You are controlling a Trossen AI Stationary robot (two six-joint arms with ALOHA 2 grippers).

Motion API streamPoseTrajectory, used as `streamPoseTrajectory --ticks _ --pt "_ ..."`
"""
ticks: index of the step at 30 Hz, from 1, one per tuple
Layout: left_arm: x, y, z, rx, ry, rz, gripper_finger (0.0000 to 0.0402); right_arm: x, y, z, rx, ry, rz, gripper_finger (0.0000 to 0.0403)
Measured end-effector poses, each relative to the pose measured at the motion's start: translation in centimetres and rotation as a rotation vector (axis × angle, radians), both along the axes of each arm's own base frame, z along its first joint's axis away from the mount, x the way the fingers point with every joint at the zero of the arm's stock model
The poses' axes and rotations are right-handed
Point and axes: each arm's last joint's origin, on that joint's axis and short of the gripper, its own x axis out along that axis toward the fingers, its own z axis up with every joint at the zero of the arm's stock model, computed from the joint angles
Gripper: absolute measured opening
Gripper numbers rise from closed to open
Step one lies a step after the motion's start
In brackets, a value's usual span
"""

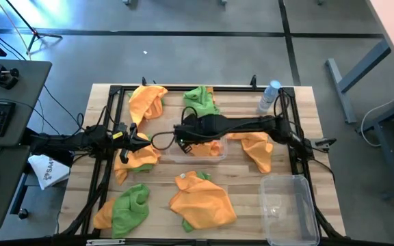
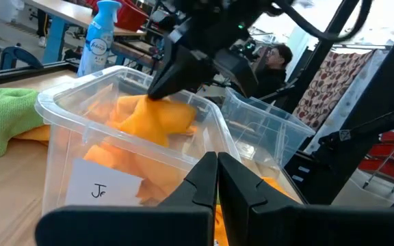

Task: Sort microfiber towel by color & place in baskets
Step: Put the yellow microfiber cloth into the top transparent bin

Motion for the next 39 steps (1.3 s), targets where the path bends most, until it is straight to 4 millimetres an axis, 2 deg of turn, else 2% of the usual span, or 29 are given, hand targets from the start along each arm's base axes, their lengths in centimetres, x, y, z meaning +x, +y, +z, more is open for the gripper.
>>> streamPoseTrajectory --ticks 4,8,14,18,30,33,39 --pt "0.0 0.0 0.0 0.0 0.0 0.0 0.0 0.3 -1.6 -0.5 0.06 0.01 -0.012 0.0028" --pt "0.0 0.0 0.0 0.0 0.0 0.0 0.0 -0.1 -2.2 -0.1 0.069 0.026 -0.004 0.0073" --pt "0.0 0.0 0.0 0.0 0.0 0.0 0.0 -1.1 -1.7 1.2 0.046 0.052 0.048 0.014" --pt "0.0 0.0 0.0 0.0 -0.001 0.0 0.0 -1.6 -0.7 2.3 -0.056 0.041 0.081 0.0166" --pt "0.0 0.0 0.0 0.0 0.0 -0.001 0.0 -2.0 0.9 2.7 -0.06 0.056 0.135 0.0144" --pt "0.0 0.0 0.0 0.0 -0.004 0.001 0.0 -3.0 1.4 3.1 -0.065 0.1 0.121 0.014" --pt "0.0 0.1 0.1 -0.001 -0.015 0.018 0.0 -5.4 2.2 5.6 -0.12 0.123 0.107 0.0136"
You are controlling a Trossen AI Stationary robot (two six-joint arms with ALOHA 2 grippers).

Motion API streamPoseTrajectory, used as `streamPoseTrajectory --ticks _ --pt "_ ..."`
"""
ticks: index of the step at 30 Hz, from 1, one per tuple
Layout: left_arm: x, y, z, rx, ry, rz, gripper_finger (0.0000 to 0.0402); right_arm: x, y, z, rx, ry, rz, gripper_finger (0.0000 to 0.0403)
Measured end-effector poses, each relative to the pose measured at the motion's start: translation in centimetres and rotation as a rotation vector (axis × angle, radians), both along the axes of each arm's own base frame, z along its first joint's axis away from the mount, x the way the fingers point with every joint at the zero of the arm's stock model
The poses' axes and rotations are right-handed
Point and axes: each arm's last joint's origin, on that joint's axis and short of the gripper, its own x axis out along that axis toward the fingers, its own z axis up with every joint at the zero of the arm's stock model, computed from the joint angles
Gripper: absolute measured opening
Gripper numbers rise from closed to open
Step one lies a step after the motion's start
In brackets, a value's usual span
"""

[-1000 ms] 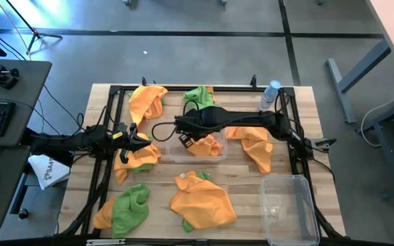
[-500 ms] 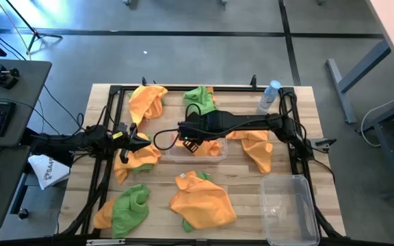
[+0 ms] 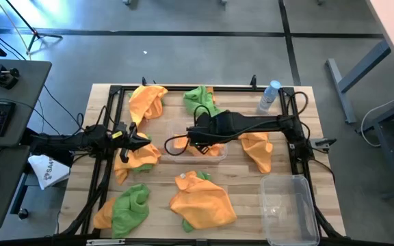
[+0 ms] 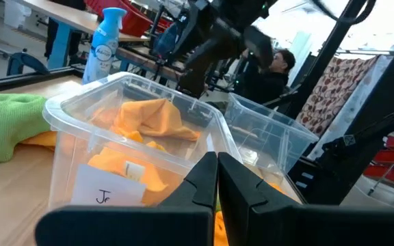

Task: Sort microfiber towel by color & place in baskets
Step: Put the yellow microfiber cloth into the top transparent bin

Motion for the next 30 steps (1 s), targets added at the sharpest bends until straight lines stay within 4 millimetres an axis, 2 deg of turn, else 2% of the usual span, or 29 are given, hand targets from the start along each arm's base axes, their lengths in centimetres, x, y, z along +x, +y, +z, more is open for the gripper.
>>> streamPoseTrajectory --ticks 3,8,11,14,18,21,23,27,30 --pt "0.0 0.0 0.0 0.0 0.0 0.0 0.0 -0.7 0.0 1.1 0.003 -0.018 0.027 0.0117" --pt "0.0 0.0 0.0 -0.001 -0.001 0.0 0.0 -1.8 0.0 2.7 -0.014 -0.055 0.046 0.0055" --pt "0.0 0.0 0.2 -0.026 -0.025 -0.001 0.0 -2.7 0.9 3.7 -0.039 -0.073 0.092 0.0015" --pt "0.0 0.0 0.3 -0.045 -0.035 -0.002 0.0 -3.9 2.0 4.2 -0.087 -0.055 0.167 0.0005" --pt "0.0 0.0 0.3 -0.084 -0.032 -0.013 0.0 -6.3 2.8 2.0 -0.069 -0.031 0.162 0.0001" --pt "0.0 0.0 0.3 -0.092 -0.032 -0.02 0.0 -8.5 3.1 0.0 0.004 -0.143 0.142 0.0001" --pt "0.0 -0.1 0.4 -0.075 -0.028 -0.02 0.0 -10.4 3.2 -0.6 0.045 -0.26 0.133 0.0001" --pt "-0.3 0.1 2.0 -0.073 -0.029 0.046 0.0 -14.6 2.9 -1.5 0.092 -0.439 0.067 0.0001" --pt "-0.5 0.4 3.7 -0.069 0.071 0.127 0.0 -17.8 2.3 -1.9 0.106 -0.526 0.004 0.0"
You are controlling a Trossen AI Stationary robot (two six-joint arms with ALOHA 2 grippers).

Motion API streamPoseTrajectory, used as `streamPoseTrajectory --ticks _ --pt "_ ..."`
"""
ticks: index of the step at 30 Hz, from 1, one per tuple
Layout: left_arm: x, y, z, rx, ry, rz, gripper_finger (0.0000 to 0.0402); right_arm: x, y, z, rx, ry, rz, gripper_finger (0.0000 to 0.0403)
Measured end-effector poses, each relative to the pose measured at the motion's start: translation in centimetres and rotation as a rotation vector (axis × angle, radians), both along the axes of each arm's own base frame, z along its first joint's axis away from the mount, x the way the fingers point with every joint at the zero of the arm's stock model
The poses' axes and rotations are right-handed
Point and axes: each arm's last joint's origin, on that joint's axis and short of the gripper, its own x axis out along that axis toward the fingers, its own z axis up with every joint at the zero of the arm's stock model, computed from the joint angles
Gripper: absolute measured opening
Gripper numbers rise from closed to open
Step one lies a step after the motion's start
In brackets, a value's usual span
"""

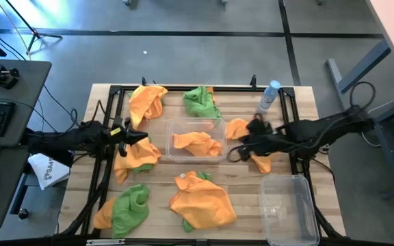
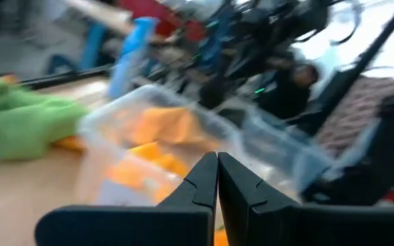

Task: Sort microfiber towel by color & place in baskets
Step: Put the yellow microfiber cloth into the top transparent bin

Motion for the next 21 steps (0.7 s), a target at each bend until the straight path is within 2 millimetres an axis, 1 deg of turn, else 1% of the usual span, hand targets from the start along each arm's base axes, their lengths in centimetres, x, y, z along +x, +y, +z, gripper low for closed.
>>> streamPoseTrajectory --ticks 2,4,7,10,12,16,19,21 --pt "0.0 0.1 1.2 -0.014 0.097 0.054 0.0 -1.8 -0.4 -0.3 0.021 -0.028 -0.018 0.0" --pt "0.4 0.3 2.4 -0.078 0.184 0.122 0.0 -3.3 -0.9 -0.6 0.029 -0.047 -0.021 0.0" --pt "1.5 0.6 4.1 -0.213 0.311 0.24 0.0 -5.1 -1.6 -0.9 0.011 -0.079 -0.027 0.0" --pt "2.9 1.0 5.4 -0.33 0.471 0.378 0.0 -6.5 -2.2 -1.2 -0.018 -0.094 -0.016 0.0" --pt "3.9 1.4 5.9 -0.372 0.595 0.458 0.0 -7.2 -2.5 -1.3 -0.032 -0.102 -0.006 0.0" --pt "6.0 2.7 6.9 -0.379 0.806 0.583 0.0 -8.2 -3.0 -1.0 -0.074 -0.106 0.039 0.0" --pt "7.4 3.9 6.9 -0.395 0.922 0.622 0.0 -8.7 -3.3 -0.7 -0.115 -0.106 0.076 0.0" --pt "8.2 4.7 6.6 -0.411 0.961 0.636 0.0 -9.0 -3.5 -0.6 -0.138 -0.104 0.093 0.0"
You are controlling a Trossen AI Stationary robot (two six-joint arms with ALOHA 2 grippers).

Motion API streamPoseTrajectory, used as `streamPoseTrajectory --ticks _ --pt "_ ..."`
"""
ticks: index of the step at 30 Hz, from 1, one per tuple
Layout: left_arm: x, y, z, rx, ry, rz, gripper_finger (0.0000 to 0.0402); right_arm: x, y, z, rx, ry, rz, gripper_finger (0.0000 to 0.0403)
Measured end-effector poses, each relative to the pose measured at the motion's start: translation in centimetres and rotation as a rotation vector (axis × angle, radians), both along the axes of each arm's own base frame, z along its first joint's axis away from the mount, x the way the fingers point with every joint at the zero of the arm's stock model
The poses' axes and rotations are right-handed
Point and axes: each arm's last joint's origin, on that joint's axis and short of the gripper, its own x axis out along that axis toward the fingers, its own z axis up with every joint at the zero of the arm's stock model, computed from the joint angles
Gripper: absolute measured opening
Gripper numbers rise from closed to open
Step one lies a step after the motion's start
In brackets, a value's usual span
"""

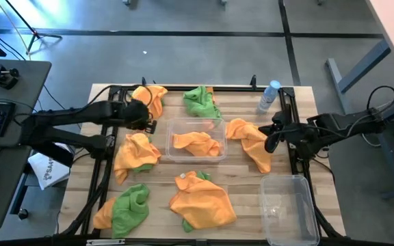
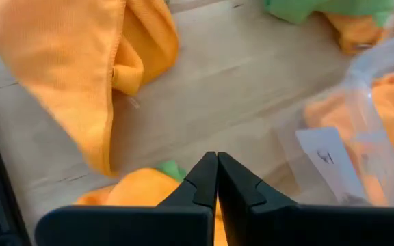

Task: Sort microfiber towel by color & place in baskets
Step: Put the yellow microfiber cloth into the top transparent bin

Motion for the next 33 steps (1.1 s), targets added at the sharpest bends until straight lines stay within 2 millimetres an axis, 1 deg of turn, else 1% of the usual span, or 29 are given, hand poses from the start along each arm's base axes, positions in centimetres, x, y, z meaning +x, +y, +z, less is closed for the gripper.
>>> streamPoseTrajectory --ticks 4,7,13,16,18,24,29,33 --pt "0.5 1.8 -1.2 0.014 0.09 0.117 0.0003 -0.4 -0.1 0.2 -0.036 0.012 0.041 0.0" --pt "0.3 2.8 -1.9 -0.005 0.159 0.182 0.002 -0.8 -0.2 0.0 -0.053 0.051 0.056 0.0" --pt "0.8 4.3 -3.5 -0.119 0.233 0.209 0.0088 -1.4 -0.4 -0.5 -0.068 0.131 0.065 0.0" --pt "1.1 5.0 -4.4 -0.141 0.286 0.2 0.0121 -1.5 -0.3 -0.5 -0.058 0.134 0.084 0.0" --pt "1.3 5.4 -5.0 -0.146 0.318 0.206 0.0135 -1.6 -0.3 -0.5 -0.056 0.137 0.099 0.0" --pt "2.0 6.0 -6.7 -0.14 0.41 0.251 0.0142 -1.6 -0.3 -0.5 -0.079 0.147 0.122 0.0" --pt "2.5 6.9 -8.8 -0.153 0.53 0.224 0.0143 -1.6 -0.3 -0.5 -0.075 0.146 0.125 0.0" --pt "2.7 7.6 -10.2 -0.146 0.605 0.257 0.0143 -1.6 -0.3 -0.5 -0.073 0.143 0.124 0.0"
